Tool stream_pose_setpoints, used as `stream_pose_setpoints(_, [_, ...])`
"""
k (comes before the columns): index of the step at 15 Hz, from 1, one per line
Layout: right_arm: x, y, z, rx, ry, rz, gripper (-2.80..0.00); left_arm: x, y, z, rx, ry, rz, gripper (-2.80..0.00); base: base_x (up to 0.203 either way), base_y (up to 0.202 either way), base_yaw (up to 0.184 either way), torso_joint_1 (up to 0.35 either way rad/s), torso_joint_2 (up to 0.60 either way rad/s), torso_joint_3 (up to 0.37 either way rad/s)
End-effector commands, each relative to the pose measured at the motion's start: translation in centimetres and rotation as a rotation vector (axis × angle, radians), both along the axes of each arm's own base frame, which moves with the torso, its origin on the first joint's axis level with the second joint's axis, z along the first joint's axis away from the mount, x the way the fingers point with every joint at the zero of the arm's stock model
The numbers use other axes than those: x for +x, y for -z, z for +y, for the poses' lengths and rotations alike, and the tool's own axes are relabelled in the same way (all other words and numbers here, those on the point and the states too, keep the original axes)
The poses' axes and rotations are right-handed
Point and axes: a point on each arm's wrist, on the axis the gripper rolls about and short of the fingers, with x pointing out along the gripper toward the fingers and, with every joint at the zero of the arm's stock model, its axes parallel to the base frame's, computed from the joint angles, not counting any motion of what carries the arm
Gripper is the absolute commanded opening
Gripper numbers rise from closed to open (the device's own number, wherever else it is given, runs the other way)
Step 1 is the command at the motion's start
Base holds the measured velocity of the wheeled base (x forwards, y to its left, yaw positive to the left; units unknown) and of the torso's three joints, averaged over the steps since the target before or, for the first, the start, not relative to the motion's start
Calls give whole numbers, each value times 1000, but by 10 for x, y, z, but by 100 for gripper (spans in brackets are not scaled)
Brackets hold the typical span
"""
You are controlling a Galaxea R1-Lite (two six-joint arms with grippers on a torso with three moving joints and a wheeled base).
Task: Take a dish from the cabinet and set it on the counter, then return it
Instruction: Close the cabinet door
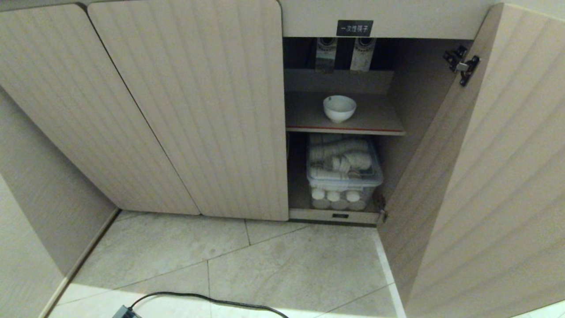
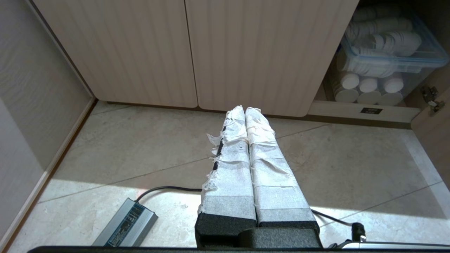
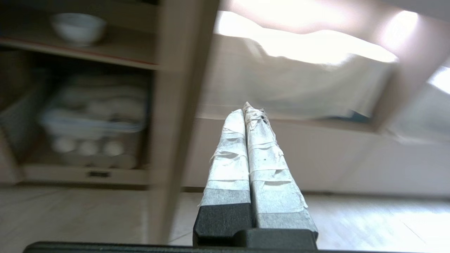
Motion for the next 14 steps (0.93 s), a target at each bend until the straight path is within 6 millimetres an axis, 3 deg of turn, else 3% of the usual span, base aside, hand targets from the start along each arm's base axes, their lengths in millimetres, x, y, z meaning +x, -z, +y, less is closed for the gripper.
stream_pose_setpoints(1, [-2,-5,-2,23,73,-11,-280,0,0,0,-1,-1,-1,-280,0,0,0,0,0,0])
stream_pose_setpoints(5, [-6,-16,-3,47,128,-7,-280,0,0,0,-1,-1,-1,-280,0,0,0,0,0,0])
stream_pose_setpoints(9, [2,-38,-4,128,175,-18,-280,0,0,0,-1,-1,-1,-280,0,0,0,0,0,0])
stream_pose_setpoints(14, [11,-50,-4,203,221,-9,-280,0,0,0,-1,-1,-1,-280,0,0,0,0,0,0])
